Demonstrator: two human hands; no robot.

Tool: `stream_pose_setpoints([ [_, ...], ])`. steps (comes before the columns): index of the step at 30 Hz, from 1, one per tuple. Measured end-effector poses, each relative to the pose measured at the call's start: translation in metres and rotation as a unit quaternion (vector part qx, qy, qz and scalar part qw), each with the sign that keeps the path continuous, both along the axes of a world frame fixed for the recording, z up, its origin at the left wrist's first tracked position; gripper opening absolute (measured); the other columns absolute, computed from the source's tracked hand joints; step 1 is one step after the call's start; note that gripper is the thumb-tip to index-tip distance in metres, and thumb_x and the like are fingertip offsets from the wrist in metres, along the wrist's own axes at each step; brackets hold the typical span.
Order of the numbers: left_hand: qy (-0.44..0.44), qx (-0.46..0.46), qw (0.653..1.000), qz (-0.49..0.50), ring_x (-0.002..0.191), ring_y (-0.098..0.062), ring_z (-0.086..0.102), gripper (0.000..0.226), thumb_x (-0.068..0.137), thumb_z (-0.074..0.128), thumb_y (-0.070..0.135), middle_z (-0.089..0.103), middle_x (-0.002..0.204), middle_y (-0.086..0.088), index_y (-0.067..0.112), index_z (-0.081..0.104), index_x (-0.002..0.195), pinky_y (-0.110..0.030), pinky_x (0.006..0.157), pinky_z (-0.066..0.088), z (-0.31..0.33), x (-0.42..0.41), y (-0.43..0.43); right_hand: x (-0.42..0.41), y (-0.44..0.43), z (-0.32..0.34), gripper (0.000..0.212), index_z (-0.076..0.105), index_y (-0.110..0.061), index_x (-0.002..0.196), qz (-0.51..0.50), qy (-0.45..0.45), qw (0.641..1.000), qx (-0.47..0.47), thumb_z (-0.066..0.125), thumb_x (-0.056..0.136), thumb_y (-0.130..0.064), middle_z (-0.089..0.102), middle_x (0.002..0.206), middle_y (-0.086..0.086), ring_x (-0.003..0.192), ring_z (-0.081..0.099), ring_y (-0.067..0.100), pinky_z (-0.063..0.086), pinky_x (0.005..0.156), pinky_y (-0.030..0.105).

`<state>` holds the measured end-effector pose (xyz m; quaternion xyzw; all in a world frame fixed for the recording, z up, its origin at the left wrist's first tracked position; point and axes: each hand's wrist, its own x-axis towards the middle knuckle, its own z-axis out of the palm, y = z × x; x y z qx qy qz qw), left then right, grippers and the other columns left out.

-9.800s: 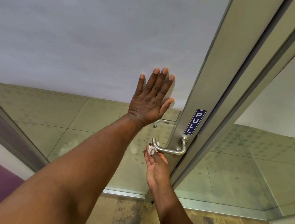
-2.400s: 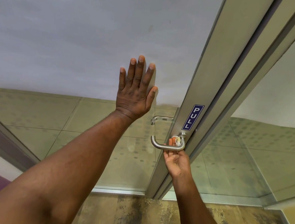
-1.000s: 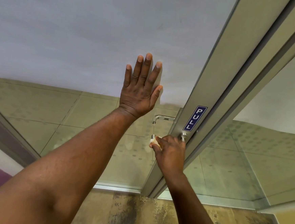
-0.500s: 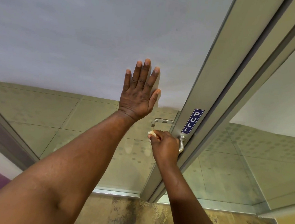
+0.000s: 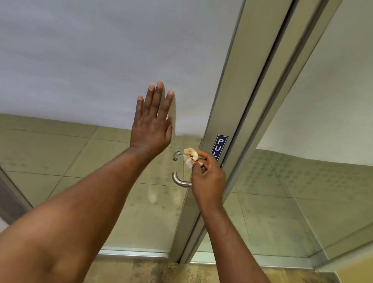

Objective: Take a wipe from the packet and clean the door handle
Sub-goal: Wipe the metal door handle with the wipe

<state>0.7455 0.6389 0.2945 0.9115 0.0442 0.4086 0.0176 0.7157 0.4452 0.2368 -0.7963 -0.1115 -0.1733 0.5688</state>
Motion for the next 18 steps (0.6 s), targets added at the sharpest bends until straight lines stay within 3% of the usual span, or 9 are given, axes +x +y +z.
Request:
stream_pose_setpoints([
  [4, 0.035, -0.065, 0.997, -0.001, 0.161, -0.024, -0.003, 0.082, 0.096, 0.058, 0.019, -0.002, 0.174, -0.008, 0.020, 0.014, 0.165, -0.049, 0.130, 0.007, -0.005, -0.027, -0.018, -0.007, -0.012, 0.016, 0.025, 0.066, -0.034, 0.109, 0.018, -0.015, 0.999, 0.034, 0.071, 0.092, -0.016, 0.072, 0.091, -0.028, 0.092, 0.068, -0.008, 0.049, 0.068, 0.006],
  [9, 0.007, -0.170, 0.985, -0.041, 0.143, -0.022, 0.039, 0.051, 0.097, 0.061, 0.024, 0.043, 0.158, -0.005, 0.021, 0.051, 0.147, -0.042, 0.116, 0.030, -0.028, -0.068, -0.039, -0.013, -0.013, 0.033, 0.018, 0.069, -0.034, 0.103, 0.044, -0.037, 0.995, 0.076, 0.071, 0.092, -0.019, 0.073, 0.094, -0.023, 0.096, 0.069, -0.004, 0.053, 0.075, 0.011],
  [11, 0.003, -0.191, 0.980, -0.060, 0.136, -0.022, 0.050, 0.045, 0.098, 0.061, 0.026, 0.054, 0.149, -0.003, 0.020, 0.056, 0.143, -0.033, 0.110, 0.029, -0.031, -0.082, -0.044, -0.016, -0.007, 0.039, 0.019, 0.070, -0.034, 0.099, 0.055, -0.045, 0.993, 0.089, 0.070, 0.092, -0.016, 0.073, 0.093, -0.021, 0.093, 0.070, 0.000, 0.055, 0.077, 0.017],
  [13, -0.009, -0.208, 0.975, -0.071, 0.127, -0.021, 0.058, 0.042, 0.099, 0.060, 0.026, 0.063, 0.138, -0.001, 0.019, 0.059, 0.140, -0.028, 0.105, 0.030, -0.031, -0.099, -0.048, -0.023, 0.003, 0.044, 0.019, 0.072, -0.033, 0.097, 0.075, -0.054, 0.990, 0.104, 0.069, 0.091, -0.015, 0.073, 0.093, -0.022, 0.089, 0.070, 0.002, 0.052, 0.075, 0.014],
  [15, -0.026, -0.223, 0.971, -0.080, 0.116, -0.018, 0.064, 0.040, 0.099, 0.062, 0.024, 0.068, 0.127, 0.002, 0.019, 0.061, 0.138, -0.035, 0.102, 0.039, -0.026, -0.117, -0.047, -0.031, 0.018, 0.049, 0.018, 0.074, -0.028, 0.096, 0.099, -0.057, 0.986, 0.119, 0.068, 0.091, -0.012, 0.074, 0.090, -0.019, 0.083, 0.069, 0.002, 0.048, 0.070, 0.011],
  [18, -0.046, -0.255, 0.963, -0.075, 0.104, -0.009, 0.066, 0.041, 0.100, 0.065, 0.027, 0.070, 0.120, 0.007, 0.021, 0.059, 0.140, -0.036, 0.096, 0.046, -0.017, -0.144, -0.047, -0.045, 0.039, 0.058, 0.017, 0.075, -0.022, 0.095, 0.143, -0.056, 0.979, 0.132, 0.067, 0.090, -0.008, 0.073, 0.092, -0.009, 0.082, 0.067, 0.008, 0.050, 0.070, 0.018],
])
